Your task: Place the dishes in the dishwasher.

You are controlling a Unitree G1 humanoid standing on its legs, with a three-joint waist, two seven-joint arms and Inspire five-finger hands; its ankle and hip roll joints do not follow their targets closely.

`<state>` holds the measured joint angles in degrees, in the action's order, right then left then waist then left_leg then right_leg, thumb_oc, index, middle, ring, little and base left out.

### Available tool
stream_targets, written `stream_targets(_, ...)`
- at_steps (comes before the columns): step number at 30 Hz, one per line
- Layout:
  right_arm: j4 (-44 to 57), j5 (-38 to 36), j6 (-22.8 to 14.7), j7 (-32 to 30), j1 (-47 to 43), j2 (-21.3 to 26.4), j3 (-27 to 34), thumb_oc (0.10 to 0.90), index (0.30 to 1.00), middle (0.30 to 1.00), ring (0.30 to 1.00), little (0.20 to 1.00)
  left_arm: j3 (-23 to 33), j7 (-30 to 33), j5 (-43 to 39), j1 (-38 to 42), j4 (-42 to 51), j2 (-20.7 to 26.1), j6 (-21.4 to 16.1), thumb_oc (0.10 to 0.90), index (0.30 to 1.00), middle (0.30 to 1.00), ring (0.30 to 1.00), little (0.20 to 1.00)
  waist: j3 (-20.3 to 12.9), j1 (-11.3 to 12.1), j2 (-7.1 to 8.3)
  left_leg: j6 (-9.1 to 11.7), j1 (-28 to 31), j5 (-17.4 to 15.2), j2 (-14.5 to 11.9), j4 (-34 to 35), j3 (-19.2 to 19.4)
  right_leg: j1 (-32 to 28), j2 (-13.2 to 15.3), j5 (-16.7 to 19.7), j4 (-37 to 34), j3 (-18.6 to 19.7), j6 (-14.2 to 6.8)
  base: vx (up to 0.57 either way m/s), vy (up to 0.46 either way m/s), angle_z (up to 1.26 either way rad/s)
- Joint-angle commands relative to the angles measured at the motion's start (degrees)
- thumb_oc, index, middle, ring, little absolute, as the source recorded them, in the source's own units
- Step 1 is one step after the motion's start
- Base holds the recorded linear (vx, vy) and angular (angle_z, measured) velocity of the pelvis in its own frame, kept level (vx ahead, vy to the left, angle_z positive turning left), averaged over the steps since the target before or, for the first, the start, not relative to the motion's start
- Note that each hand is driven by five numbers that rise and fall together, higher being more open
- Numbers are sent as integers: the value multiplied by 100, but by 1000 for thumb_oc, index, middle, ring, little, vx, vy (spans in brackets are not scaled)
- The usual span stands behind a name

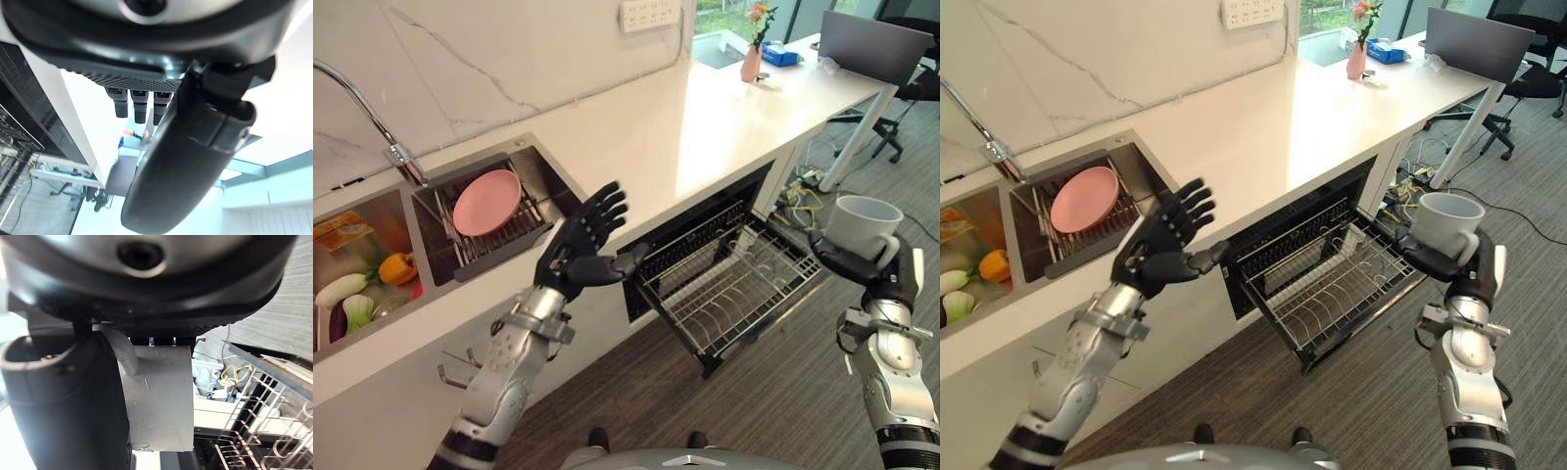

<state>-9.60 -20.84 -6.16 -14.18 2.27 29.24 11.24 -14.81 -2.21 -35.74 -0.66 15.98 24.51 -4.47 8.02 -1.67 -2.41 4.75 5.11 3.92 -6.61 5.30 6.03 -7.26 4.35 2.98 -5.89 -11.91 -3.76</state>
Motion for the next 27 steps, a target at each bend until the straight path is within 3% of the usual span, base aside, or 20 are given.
stream_targets(1,2,394,-245,295,-876,628,26,400,300,300,300,300,-121,-405,-175,401,392,218,-411,800,900,900,900,900,-232,-91,350,135,257,-506,-15,-30,208,-334,200,-605,89,37,-427,-13,5,-3)
stream_targets(8,-415,754,5,676,-1225,1074,-595,400,300,300,300,300,-963,-941,-42,439,-163,553,-5,800,900,900,900,900,-206,-112,323,126,284,-494,-14,-30,250,-335,191,-586,89,61,-431,-5,4,-2)
stream_targets(12,-870,1210,102,836,-1663,1425,-1012,400,300,300,300,300,-1258,-1257,656,367,-757,915,97,800,900,900,900,900,-183,-53,309,121,293,-487,1,-30,251,-336,192,-581,89,49,-444,-4,5,-3)
stream_targets(17,-1103,1439,150,963,-2187,1757,-1368,400,300,300,300,300,-1141,-1214,1291,-216,-2075,848,159,800,900,900,900,900,-161,77,328,119,279,-466,17,-30,241,-328,192,-578,89,39,-451,0,0,0)
stream_targets(19,-1108,1436,165,1058,-2386,1882,-1511,400,300,300,300,300,-961,-1036,1786,-556,-3268,585,214,800,900,900,900,900,-139,180,358,115,241,-444,30,-30,214,-321,186,-567,89,7,-443,-1,-1,2)
stream_targets(21,-1147,1448,187,1107,-2472,1948,-1600,400,300,300,300,300,-832,-930,2021,-643,-3671,448,171,800,900,900,900,900,-132,203,360,116,222,-435,34,-30,198,-316,189,-565,89,-18,-441,-2,2,3)
stream_targets(22,-1170,1503,195,1139,-2504,2018,-1638,400,300,300,300,300,-729,-866,2212,-734,-4036,356,173,800,900,900,900,900,-123,242,371,116,201,-422,35,-30,183,-308,191,-565,89,-39,-441,-13,13,13)
stream_targets(23,-1292,1620,231,1219,-2634,2101,-1804,400,300,300,300,300,-423,-599,2568,-806,-5081,75,168,800,900,900,900,900,-98,323,398,121,143,-390,51,-30,160,-287,185,-563,89,-85,-435,-19,11,21)
stream_targets(27,-1800,1794,299,1272,-2877,2141,-2127,400,300,300,300,300,144,-86,2783,-773,-6707,-292,217,800,900,900,900,900,-58,502,456,137,20,-330,41,-30,85,-231,183,-554,89,-193,-435,-11,0,25)
